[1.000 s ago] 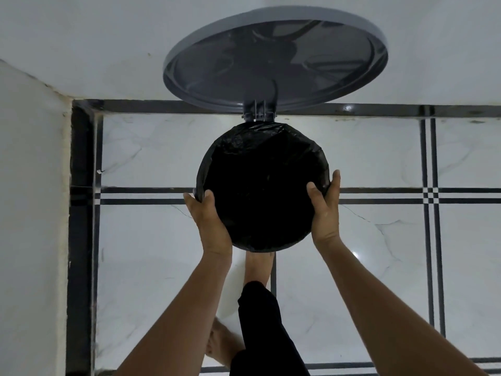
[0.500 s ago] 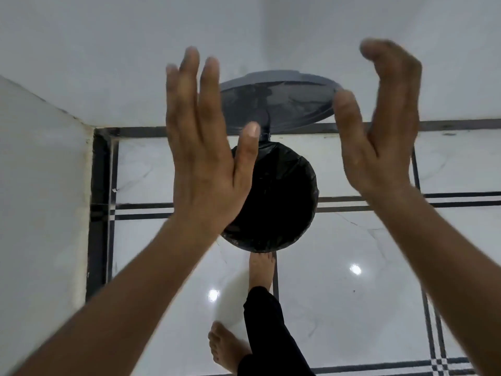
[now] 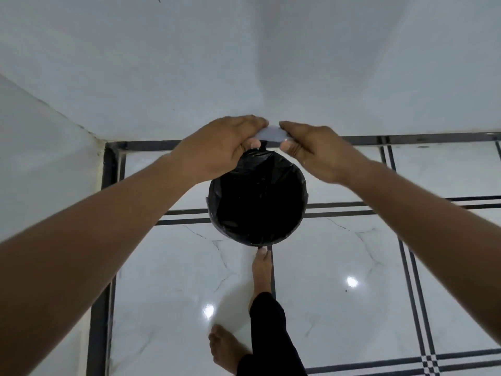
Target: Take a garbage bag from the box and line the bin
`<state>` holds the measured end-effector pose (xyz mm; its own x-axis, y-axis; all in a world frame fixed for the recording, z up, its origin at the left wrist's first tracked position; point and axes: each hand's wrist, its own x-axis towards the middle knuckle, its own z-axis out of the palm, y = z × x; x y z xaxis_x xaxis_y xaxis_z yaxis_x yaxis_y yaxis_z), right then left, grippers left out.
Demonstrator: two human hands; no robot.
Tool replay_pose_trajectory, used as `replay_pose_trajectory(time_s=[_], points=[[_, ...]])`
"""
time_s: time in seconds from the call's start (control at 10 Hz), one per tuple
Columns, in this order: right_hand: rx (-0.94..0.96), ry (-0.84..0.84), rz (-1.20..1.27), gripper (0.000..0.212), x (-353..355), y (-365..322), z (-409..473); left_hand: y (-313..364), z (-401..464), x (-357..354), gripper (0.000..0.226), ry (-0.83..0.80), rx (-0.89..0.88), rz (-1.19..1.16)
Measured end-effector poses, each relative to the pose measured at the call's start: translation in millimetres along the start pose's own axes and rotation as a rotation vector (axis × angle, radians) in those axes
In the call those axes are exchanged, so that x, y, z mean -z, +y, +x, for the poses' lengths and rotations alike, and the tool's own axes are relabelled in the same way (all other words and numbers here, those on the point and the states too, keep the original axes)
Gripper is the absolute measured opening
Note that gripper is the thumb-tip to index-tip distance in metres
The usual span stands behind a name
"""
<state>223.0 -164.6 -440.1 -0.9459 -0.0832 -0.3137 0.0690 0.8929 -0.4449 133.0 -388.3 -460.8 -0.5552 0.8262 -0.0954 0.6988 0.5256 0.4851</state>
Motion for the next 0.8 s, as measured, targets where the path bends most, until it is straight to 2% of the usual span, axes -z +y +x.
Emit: replay_pose_trajectory(time_s=[0.2, 0.4, 0.5, 0.6, 0.7, 0.8], points=[[-0.006, 0.030, -0.031, 0.064, -48, -13, -33, 2, -42, -31, 0.060, -0.045, -0.036, 0.047], [0.096, 0.065, -0.178, 0.072, -126, 9, -70, 12, -93, -108, 0.054, 0.011, -0.046, 0.141], [0.119, 0.092, -0.268, 0.068, -160, 19, -80, 12, -106, -142, 0.052, 0.023, -0.029, 0.205], [0.060, 0.029, -0.308, 0.064, -194, 23, -93, 25, -119, -181, 0.050, -0.028, 0.023, 0.223], [-0.025, -0.051, -0.203, 0.056, -210, 19, -99, 34, -126, -202, 0.056, -0.126, 0.185, 0.178], [-0.196, -0.154, -0.082, 0.053, -211, 12, -97, 51, -114, -197, 0.055, -0.194, 0.391, 0.142]])
